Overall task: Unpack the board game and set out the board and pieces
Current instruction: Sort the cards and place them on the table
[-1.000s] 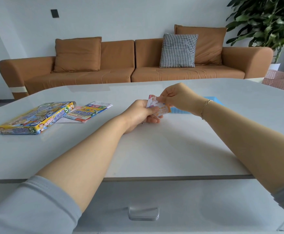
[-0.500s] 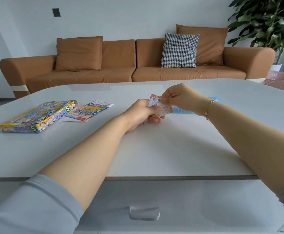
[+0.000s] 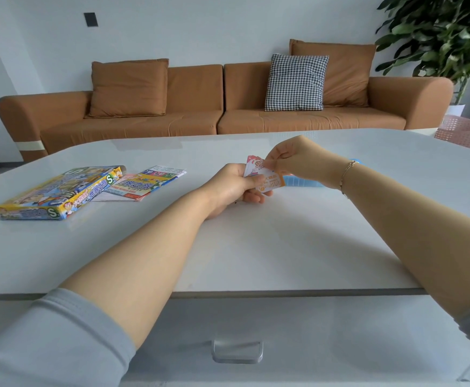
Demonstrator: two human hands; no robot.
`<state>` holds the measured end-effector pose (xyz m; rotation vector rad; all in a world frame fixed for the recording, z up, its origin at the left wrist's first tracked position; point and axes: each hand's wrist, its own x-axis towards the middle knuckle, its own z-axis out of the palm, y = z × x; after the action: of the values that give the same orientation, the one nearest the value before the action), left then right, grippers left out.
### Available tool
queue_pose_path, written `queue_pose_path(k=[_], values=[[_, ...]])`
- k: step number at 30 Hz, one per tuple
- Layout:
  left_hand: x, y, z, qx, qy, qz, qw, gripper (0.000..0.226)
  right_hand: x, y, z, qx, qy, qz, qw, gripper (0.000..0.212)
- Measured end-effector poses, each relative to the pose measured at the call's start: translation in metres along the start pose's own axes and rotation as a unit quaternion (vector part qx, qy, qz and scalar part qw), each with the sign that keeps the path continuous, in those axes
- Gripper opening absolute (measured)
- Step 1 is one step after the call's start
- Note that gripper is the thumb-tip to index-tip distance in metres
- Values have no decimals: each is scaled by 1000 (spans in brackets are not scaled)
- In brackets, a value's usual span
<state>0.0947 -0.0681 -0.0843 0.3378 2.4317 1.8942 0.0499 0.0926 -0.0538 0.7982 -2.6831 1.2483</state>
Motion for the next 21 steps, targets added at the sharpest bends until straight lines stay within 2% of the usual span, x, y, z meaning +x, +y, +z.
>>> queue_pose_path(k=[2, 4, 6, 9, 11, 12, 15, 16, 18, 21], values=[[0, 0, 0, 3, 1, 0, 1000, 16, 1, -1, 2, 18, 5, 13, 1000, 26], [0, 0, 1, 5, 4, 0, 1000, 18, 3, -3, 6, -15, 30, 12, 999, 35], [0, 0, 1, 7, 3, 0, 1000, 18, 5, -4, 9, -42, 45, -2, 998, 26], [0, 0, 0, 4, 6, 1, 1000, 17, 2, -3, 5, -23, 16, -4, 1000, 9], [0, 0, 0, 3, 5, 2, 1000, 15, 0, -1, 1, -9, -1, 2, 1000, 10], [0, 0, 0, 3, 3, 2, 1000, 15, 0, 0, 0, 0, -1, 8, 1000, 17], [-1, 1, 0, 6, 1, 4, 1000, 13, 5, -3, 4, -9, 26, 33, 999, 58], [-2, 1, 0, 9, 1, 4, 1000, 14, 6, -4, 7, -41, 42, 32, 998, 59], [-2, 1, 0, 11, 1, 6, 1000, 15, 7, -7, 10, -89, 65, 16, 994, 49], [-3, 1, 0, 7, 6, 5, 1000, 16, 7, -5, 9, -60, 48, -9, 997, 32]])
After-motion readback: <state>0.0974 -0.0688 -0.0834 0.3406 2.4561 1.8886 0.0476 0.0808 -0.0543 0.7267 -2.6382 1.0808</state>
